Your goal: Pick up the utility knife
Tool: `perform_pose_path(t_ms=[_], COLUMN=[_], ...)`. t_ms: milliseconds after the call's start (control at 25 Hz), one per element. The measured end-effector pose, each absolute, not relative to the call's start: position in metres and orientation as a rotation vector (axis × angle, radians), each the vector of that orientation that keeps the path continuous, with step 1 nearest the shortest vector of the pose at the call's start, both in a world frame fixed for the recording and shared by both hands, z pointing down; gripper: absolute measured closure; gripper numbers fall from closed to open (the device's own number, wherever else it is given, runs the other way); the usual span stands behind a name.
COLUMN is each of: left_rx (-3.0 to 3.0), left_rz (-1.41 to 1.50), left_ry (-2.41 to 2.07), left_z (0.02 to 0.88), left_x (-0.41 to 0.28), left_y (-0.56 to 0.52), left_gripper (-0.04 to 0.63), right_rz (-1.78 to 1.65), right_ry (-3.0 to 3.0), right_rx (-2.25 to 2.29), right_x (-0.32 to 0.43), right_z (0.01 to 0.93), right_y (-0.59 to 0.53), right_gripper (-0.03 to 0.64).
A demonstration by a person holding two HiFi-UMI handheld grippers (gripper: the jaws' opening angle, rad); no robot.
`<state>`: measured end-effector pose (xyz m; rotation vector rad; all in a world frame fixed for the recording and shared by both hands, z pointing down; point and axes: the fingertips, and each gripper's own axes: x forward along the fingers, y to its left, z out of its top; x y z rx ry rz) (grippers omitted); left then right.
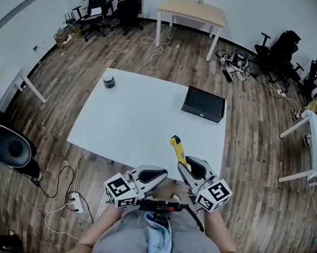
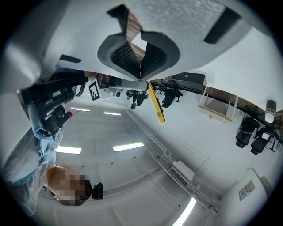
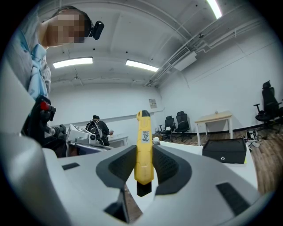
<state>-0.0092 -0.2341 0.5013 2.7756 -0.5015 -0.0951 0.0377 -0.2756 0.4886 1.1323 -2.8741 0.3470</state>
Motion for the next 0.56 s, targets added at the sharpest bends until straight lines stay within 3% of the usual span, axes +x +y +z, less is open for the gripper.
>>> perform_pose_path(t_ms=[560], left_rx=[2.775], left_rz=[-0.091], left_ry=[-0.502], left_z=[0.5026], left_x=[-0.0149], left_y=[-0.2397], left_gripper=[0.577], right_rz=[0.352], right_ry=[-2.875], right_rx=[1.124], right_x=[0.0316], right_z=[0.4884], right_y=[-0.2818], right_gripper=[0.489])
